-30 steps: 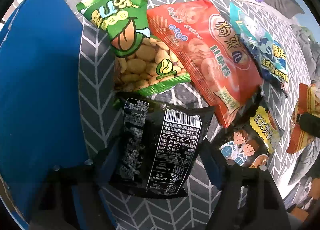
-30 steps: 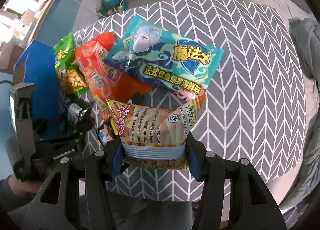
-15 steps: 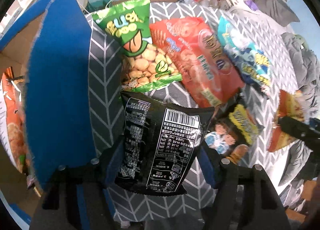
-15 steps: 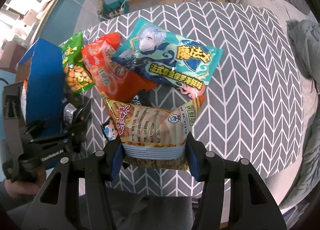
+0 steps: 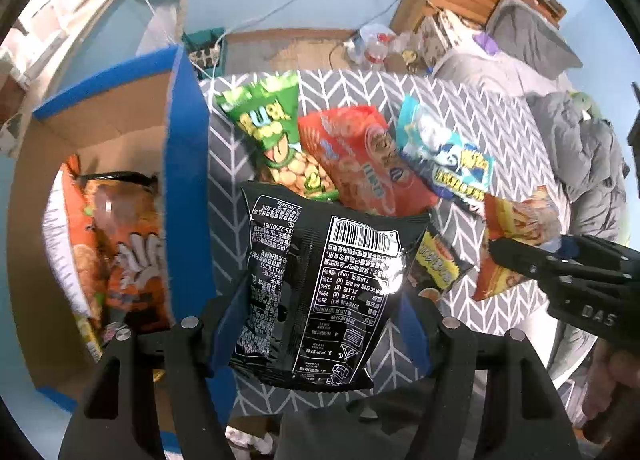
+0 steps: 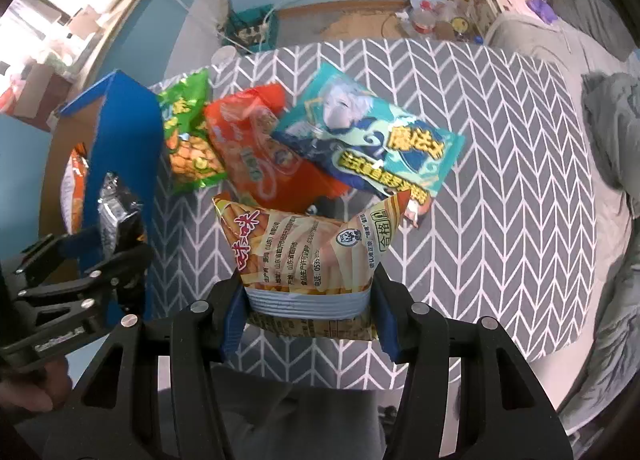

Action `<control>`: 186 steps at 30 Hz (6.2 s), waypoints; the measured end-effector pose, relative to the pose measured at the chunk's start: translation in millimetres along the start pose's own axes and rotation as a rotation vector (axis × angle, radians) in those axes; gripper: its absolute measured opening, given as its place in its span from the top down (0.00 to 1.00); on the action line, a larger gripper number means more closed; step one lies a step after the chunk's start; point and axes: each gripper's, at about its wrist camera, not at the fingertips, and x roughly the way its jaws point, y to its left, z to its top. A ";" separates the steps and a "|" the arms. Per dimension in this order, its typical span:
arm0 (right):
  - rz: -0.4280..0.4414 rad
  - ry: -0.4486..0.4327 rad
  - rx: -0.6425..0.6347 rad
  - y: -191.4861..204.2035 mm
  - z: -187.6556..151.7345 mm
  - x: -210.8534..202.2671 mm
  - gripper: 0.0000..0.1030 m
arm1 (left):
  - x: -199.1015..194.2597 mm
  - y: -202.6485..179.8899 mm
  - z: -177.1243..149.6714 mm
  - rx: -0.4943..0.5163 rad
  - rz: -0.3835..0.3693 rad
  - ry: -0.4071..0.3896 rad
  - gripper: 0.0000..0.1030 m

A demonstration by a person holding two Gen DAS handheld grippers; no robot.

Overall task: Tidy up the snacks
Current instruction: 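Lift both held bags and carry them over the cardboard box, then lower both bags into the box and open both grippers, then move both open grippers back over the remaining snacks, then grasp the teal anime bag with right gripper while left grasps the black-yellow bag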

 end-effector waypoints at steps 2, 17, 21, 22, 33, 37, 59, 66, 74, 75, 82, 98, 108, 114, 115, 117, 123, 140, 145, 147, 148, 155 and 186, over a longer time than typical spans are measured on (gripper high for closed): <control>0.001 -0.005 -0.012 5.5 3.2 -4.2 0.48 | -11.3 4.0 1.5 -0.008 0.000 -0.013 0.32; 0.057 -0.034 -0.107 56.0 22.7 -21.3 0.48 | -64.3 61.4 -3.3 -0.167 -0.003 -0.096 0.32; 0.076 -0.032 -0.138 72.4 27.0 -18.8 0.48 | -66.7 83.4 -6.4 -0.216 0.021 -0.103 0.32; 0.080 -0.031 -0.147 77.0 27.6 -18.3 0.48 | -68.7 91.5 -8.3 -0.233 0.028 -0.107 0.32; 0.111 -0.014 -0.264 129.9 33.7 -8.0 0.48 | -74.8 166.5 -29.3 -0.401 0.092 -0.115 0.32; 0.126 -0.008 -0.302 153.5 38.2 -3.7 0.48 | -72.2 189.3 -37.5 -0.434 0.112 -0.108 0.32; 0.203 0.075 -0.449 252.2 33.0 35.8 0.48 | -40.2 235.8 -55.8 -0.490 0.123 -0.037 0.32; 0.208 0.096 -0.474 265.7 25.2 48.2 0.48 | -54.8 241.5 -62.3 -0.519 0.114 -0.048 0.32; 0.203 0.128 -0.511 277.5 20.3 61.3 0.45 | -62.3 245.4 -73.9 -0.557 0.102 -0.051 0.32; 0.198 0.135 -0.516 278.5 19.5 63.4 0.45 | -62.5 245.5 -74.5 -0.559 0.102 -0.052 0.32; 0.168 0.144 -0.543 281.0 14.6 68.0 0.31 | -63.7 246.1 -79.1 -0.588 0.101 -0.044 0.32; 0.183 0.076 -0.484 244.5 28.1 25.9 0.31 | -71.9 213.7 -57.9 -0.559 0.070 -0.065 0.32; 0.160 0.039 -0.416 192.6 38.4 10.1 0.31 | -68.5 168.0 -36.1 -0.491 0.037 -0.061 0.32; 0.132 0.020 -0.379 149.9 47.0 3.0 0.31 | -60.6 130.3 -24.7 -0.425 0.015 -0.045 0.32; 0.125 0.017 -0.375 141.6 48.4 2.2 0.31 | -58.4 121.6 -21.5 -0.408 0.010 -0.041 0.32; 0.113 0.012 -0.363 126.6 52.8 1.9 0.31 | -55.0 106.6 -15.7 -0.377 0.003 -0.035 0.32; 0.067 0.003 -0.338 77.5 63.4 1.9 0.31 | -43.3 66.0 3.7 -0.298 -0.004 -0.026 0.32; -0.043 0.062 -0.535 -10.9 111.2 47.5 0.27 | 14.5 -2.6 42.2 -0.157 0.008 0.031 0.32; -0.032 0.117 -0.605 -17.5 122.9 75.3 0.27 | 35.6 -15.4 40.4 -0.112 0.038 0.058 0.32; -0.016 0.132 -0.619 -19.0 127.9 85.1 0.27 | 43.4 -17.1 39.1 -0.112 0.037 0.071 0.32; -0.006 0.140 -0.626 -19.9 130.9 90.4 0.27 | 46.4 -17.5 38.0 -0.116 0.041 0.076 0.32; 0.048 0.184 -0.681 -15.4 133.8 113.3 0.26 | 64.2 -21.9 29.3 -0.146 0.050 0.088 0.32; -0.105 0.177 -0.250 -88.0 32.5 111.6 0.38 | 100.3 -101.6 27.2 0.287 -0.059 0.149 0.21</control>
